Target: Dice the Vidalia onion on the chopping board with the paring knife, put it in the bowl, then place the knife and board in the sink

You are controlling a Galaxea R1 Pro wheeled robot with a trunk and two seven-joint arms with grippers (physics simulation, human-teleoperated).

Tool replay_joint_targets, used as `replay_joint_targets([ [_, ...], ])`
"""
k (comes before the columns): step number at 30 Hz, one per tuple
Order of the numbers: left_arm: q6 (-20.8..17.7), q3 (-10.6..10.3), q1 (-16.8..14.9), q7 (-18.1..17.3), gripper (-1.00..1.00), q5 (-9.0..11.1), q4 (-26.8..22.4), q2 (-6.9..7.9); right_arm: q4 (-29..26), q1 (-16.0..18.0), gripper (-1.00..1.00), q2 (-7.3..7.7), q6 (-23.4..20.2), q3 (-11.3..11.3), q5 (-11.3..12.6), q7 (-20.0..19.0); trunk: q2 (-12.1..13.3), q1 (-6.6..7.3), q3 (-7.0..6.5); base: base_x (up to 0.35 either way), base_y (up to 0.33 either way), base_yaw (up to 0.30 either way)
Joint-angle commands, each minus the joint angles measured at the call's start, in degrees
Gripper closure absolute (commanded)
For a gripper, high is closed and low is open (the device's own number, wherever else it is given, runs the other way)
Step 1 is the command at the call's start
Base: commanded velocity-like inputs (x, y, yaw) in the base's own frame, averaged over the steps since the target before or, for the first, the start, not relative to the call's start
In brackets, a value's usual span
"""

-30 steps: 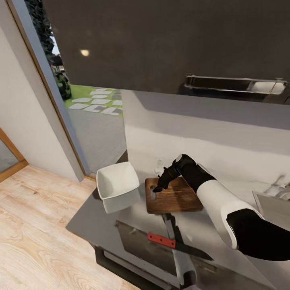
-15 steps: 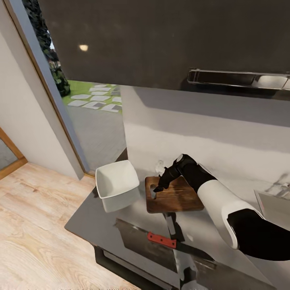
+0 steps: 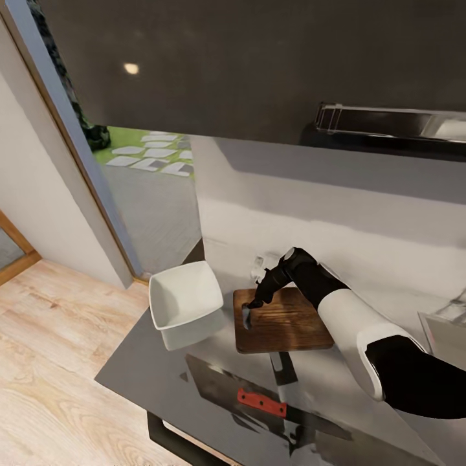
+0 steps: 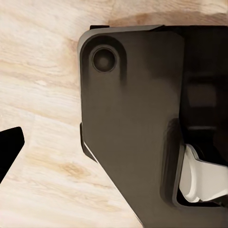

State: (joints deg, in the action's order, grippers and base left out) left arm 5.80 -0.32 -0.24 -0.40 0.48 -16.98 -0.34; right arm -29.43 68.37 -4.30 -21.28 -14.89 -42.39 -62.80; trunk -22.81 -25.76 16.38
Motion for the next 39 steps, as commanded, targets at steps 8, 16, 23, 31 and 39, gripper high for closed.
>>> replay_joint_targets([
  [8, 0.17, -0.03, -0.02, -0.04, -1.0, 0.05, 0.03, -0.01, -0.77, 0.01, -1.0, 0.0, -0.51, 0.01, -2.62, -0.28, -0.1, -0.03, 0.24, 0.026, 0.0, 0.0],
  [16, 0.17, -0.03, -0.02, -0.04, -1.0, 0.05, 0.1, -0.01, -1.55, 0.02, -1.0, -0.05, -0.57, 0.03, -2.86, -0.31, -0.1, -0.03, 0.24, 0.119, 0.0, 0.0],
  [23, 0.17, -0.05, -0.02, -0.04, -1.0, 0.05, 0.07, -0.01, -1.59, 0.01, -1.0, -0.09, -0.56, 0.04, -2.87, -0.31, -0.1, -0.03, 0.24, 0.111, 0.0, 0.0],
  [31, 0.17, -0.09, -0.02, -0.04, -1.0, 0.05, 0.05, -0.01, -1.59, 0.0, -1.0, -0.09, -0.54, 0.0, -2.87, -0.29, -0.1, -0.03, 0.24, 0.022, 0.0, 0.0],
  [39, 0.17, -0.08, -0.02, -0.04, -1.0, 0.05, 0.04, -0.01, -1.59, 0.01, -1.0, -0.09, -0.58, -0.05, -2.87, -0.28, -0.1, -0.03, 0.24, 0.001, 0.001, 0.0],
])
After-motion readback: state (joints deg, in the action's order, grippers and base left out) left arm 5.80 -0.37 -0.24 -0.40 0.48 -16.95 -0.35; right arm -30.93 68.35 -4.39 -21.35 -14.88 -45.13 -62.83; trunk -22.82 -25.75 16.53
